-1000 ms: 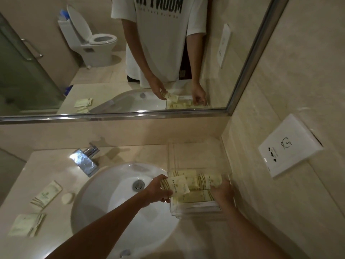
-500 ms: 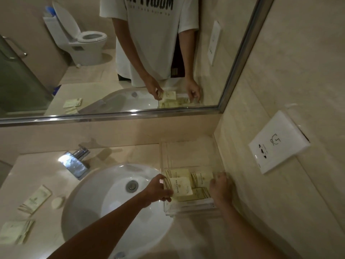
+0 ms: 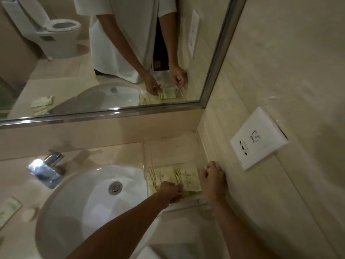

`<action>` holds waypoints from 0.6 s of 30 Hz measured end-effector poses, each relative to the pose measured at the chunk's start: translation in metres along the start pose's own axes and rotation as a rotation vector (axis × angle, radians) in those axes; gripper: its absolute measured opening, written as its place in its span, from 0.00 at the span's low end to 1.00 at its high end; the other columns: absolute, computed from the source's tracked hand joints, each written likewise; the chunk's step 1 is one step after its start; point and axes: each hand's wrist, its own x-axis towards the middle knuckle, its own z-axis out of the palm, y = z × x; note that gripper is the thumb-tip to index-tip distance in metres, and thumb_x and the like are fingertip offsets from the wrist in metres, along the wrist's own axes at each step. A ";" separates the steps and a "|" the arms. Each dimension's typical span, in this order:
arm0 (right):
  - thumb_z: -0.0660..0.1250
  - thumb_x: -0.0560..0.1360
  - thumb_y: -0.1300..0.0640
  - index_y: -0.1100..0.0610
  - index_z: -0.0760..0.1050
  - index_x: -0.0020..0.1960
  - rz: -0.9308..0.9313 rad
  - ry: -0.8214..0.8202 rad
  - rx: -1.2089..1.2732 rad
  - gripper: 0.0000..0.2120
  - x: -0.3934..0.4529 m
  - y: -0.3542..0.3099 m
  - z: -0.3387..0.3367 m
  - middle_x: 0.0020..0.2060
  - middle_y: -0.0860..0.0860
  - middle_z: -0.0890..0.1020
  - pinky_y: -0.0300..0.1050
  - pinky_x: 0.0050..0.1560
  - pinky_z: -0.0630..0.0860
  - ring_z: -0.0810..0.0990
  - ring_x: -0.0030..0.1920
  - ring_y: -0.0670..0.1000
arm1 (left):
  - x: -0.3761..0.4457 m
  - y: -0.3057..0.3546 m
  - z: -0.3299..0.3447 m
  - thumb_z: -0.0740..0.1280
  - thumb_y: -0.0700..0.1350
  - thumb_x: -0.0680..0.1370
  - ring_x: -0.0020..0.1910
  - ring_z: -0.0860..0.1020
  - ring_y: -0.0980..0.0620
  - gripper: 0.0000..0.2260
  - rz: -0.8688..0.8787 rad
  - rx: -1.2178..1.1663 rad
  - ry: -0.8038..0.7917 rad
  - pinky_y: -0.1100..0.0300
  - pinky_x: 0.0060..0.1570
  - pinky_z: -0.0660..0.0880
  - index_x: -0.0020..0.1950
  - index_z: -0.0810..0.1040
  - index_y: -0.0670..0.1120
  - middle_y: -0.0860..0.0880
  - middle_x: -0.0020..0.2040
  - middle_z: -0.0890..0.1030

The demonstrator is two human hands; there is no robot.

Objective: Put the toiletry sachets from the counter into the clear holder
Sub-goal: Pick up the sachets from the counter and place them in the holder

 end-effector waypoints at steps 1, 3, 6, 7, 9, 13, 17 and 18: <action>0.63 0.76 0.60 0.57 0.73 0.47 -0.003 -0.003 -0.007 0.02 0.000 -0.001 -0.002 0.40 0.55 0.80 0.42 0.33 0.65 0.79 0.40 0.56 | 0.002 0.000 0.004 0.71 0.41 0.74 0.31 0.82 0.48 0.13 -0.004 0.005 0.008 0.60 0.28 0.75 0.53 0.77 0.34 0.39 0.45 0.83; 0.63 0.75 0.60 0.58 0.73 0.47 -0.005 -0.007 -0.013 0.02 0.001 -0.001 -0.004 0.39 0.56 0.81 0.42 0.33 0.65 0.80 0.40 0.57 | 0.004 0.001 0.013 0.71 0.41 0.75 0.29 0.81 0.49 0.14 -0.012 -0.009 0.026 0.61 0.28 0.73 0.54 0.76 0.32 0.40 0.42 0.83; 0.62 0.76 0.60 0.57 0.73 0.47 0.020 -0.022 0.006 0.02 0.003 0.001 -0.002 0.38 0.56 0.82 0.42 0.31 0.66 0.81 0.38 0.57 | 0.007 0.005 0.020 0.70 0.41 0.75 0.27 0.80 0.51 0.12 -0.052 -0.061 0.067 0.63 0.26 0.70 0.53 0.77 0.33 0.42 0.38 0.82; 0.62 0.76 0.60 0.57 0.73 0.47 0.023 -0.027 0.009 0.02 0.004 0.001 -0.001 0.37 0.56 0.82 0.42 0.31 0.67 0.80 0.38 0.56 | 0.008 0.006 0.021 0.71 0.41 0.75 0.27 0.80 0.51 0.13 -0.067 -0.086 0.084 0.64 0.24 0.70 0.53 0.77 0.33 0.42 0.38 0.83; 0.62 0.76 0.59 0.57 0.73 0.47 0.032 -0.037 0.004 0.02 0.004 0.001 0.000 0.37 0.55 0.82 0.41 0.31 0.67 0.80 0.37 0.55 | 0.011 0.008 0.022 0.71 0.43 0.74 0.28 0.81 0.50 0.14 -0.095 -0.137 0.116 0.65 0.23 0.70 0.54 0.78 0.34 0.42 0.39 0.83; 0.63 0.76 0.59 0.56 0.73 0.46 0.053 -0.051 0.013 0.01 0.004 0.001 0.003 0.37 0.55 0.82 0.41 0.31 0.68 0.81 0.37 0.55 | 0.014 0.009 0.021 0.73 0.42 0.73 0.23 0.79 0.53 0.16 -0.148 -0.220 0.150 0.67 0.19 0.70 0.56 0.77 0.34 0.42 0.38 0.83; 0.63 0.76 0.60 0.57 0.75 0.49 0.048 -0.074 0.016 0.04 0.003 0.003 0.006 0.39 0.56 0.83 0.41 0.32 0.69 0.82 0.39 0.55 | 0.016 0.009 0.025 0.73 0.41 0.73 0.23 0.79 0.53 0.15 -0.197 -0.237 0.135 0.66 0.22 0.71 0.56 0.78 0.36 0.44 0.34 0.82; 0.63 0.76 0.60 0.57 0.75 0.49 0.052 -0.081 0.009 0.04 0.002 0.003 0.006 0.40 0.56 0.83 0.40 0.32 0.69 0.82 0.39 0.55 | 0.015 0.009 0.026 0.73 0.42 0.73 0.22 0.79 0.53 0.14 -0.206 -0.234 0.139 0.65 0.23 0.71 0.54 0.79 0.36 0.45 0.33 0.82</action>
